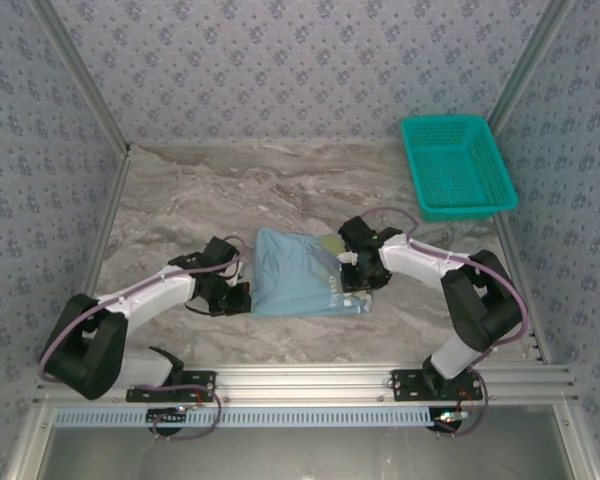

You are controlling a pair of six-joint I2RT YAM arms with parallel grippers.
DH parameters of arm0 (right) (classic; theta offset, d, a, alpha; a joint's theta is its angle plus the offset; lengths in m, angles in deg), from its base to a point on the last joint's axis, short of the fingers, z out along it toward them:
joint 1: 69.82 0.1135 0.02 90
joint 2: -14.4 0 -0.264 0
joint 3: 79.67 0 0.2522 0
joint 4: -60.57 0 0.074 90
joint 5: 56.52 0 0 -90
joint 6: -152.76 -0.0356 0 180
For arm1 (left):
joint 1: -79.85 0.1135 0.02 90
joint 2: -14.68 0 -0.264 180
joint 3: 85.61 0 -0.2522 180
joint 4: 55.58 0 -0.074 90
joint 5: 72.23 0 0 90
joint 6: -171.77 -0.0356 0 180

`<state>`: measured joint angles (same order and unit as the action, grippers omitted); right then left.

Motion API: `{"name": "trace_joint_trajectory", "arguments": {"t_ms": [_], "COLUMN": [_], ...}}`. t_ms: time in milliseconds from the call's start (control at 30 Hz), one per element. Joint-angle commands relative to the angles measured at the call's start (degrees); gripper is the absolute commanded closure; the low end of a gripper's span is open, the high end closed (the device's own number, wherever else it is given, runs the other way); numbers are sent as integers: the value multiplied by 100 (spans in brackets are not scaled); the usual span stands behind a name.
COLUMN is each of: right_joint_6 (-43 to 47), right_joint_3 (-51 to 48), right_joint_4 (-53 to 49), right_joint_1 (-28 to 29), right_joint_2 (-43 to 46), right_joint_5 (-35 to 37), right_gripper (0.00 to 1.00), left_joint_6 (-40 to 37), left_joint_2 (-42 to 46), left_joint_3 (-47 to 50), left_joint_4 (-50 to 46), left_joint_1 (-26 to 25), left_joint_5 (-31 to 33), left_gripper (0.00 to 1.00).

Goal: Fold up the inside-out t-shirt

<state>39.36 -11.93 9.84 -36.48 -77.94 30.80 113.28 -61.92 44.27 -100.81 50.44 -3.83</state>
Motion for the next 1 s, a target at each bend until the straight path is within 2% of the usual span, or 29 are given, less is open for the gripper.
{"name": "trace_joint_trajectory", "arguments": {"t_ms": [0,167,300,367,500,667,867,967], "right_joint_6": [260,460,307,239,123,47,19,-31], "right_joint_3": [230,302,431,519,816,1003,1131,1181], "right_joint_4": [-121,629,1115,1345,1666,1957,1960,1760], "right_joint_1": [-22,-17,-113,-213,-491,-674,-772,-865], "right_joint_2": [232,761,705,540,12,-544,-993,-1202], "right_joint_5": [172,-134,-84,62,-1,-190,-209,-79], "right_gripper": [58,55,54,54,54,55,58,61], "left_joint_6": [16,48,6,15,-175,-389,-374,-363], "left_joint_2": [-108,411,553,333,-803,-2043,-2840,-2919], "left_joint_3": [-84,-581,-954,-1085,-1792,-2749,-3234,-3279], "left_joint_4": [-130,-138,297,752,1261,1309,1336,1361], "left_joint_1": [-62,-55,136,319,678,744,761,867], "left_joint_5": [31,635,1095,1201,1108,683,552,469], "left_gripper": [86,52,38,36,37,45,68,84]}}
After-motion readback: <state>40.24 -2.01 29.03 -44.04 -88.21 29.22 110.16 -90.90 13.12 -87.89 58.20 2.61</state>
